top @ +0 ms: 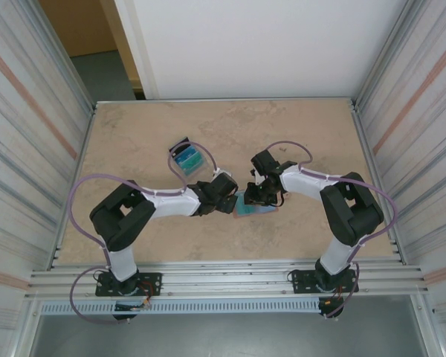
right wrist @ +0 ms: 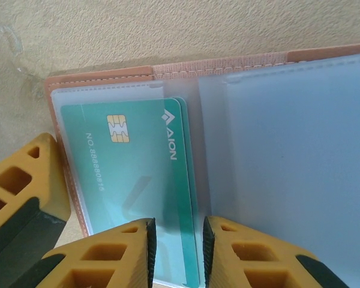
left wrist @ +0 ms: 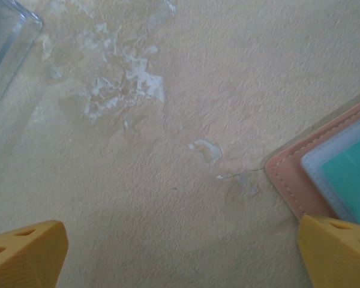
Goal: Take the credit cards out of the card holder
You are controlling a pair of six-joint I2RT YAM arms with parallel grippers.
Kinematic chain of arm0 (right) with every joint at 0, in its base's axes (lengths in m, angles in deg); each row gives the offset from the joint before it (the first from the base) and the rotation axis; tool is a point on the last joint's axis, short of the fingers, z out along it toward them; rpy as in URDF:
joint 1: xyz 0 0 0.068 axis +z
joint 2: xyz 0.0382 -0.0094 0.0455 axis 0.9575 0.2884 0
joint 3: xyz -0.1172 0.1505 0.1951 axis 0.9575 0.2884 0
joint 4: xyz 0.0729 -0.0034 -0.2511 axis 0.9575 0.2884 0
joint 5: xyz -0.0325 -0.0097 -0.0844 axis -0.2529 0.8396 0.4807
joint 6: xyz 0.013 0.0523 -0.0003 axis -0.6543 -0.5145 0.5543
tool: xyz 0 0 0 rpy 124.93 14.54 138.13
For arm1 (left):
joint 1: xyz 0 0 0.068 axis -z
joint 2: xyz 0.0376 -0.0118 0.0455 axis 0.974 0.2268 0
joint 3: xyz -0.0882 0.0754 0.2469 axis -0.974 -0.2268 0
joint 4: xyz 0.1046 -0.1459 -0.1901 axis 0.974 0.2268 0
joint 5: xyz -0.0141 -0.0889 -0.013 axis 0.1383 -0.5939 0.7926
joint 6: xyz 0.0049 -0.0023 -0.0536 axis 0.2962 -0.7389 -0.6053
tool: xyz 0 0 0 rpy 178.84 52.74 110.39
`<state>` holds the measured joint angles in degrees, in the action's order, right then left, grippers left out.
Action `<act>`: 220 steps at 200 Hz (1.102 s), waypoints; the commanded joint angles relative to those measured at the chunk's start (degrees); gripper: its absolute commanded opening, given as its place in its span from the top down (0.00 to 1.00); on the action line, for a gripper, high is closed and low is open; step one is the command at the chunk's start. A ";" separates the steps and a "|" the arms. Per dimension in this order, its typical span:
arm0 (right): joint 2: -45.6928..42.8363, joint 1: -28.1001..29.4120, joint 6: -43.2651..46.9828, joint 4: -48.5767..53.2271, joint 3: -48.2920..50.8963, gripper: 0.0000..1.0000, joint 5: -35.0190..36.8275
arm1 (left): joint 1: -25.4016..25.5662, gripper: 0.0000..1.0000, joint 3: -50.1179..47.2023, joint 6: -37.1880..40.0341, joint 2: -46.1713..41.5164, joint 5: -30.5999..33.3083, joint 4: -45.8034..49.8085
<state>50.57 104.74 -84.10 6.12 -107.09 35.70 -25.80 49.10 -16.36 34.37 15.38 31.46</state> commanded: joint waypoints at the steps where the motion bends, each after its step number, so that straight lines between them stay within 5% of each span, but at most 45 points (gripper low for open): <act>1: 0.74 -0.61 0.48 0.72 -0.58 0.71 -0.64 | 0.46 0.01 2.01 1.15 0.95 1.07 2.00; 92: 1.10 -1.01 0.51 0.46 -0.20 0.68 -2.13 | 0.48 0.01 2.80 0.28 -3.34 0.94 0.26; 220: 0.80 -0.70 0.58 1.30 -0.20 0.68 -0.90 | -2.30 0.01 7.14 0.79 3.36 -3.54 3.27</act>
<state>50.61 103.98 -84.08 6.10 -107.09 34.48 -27.73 54.46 -15.97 36.56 12.30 32.44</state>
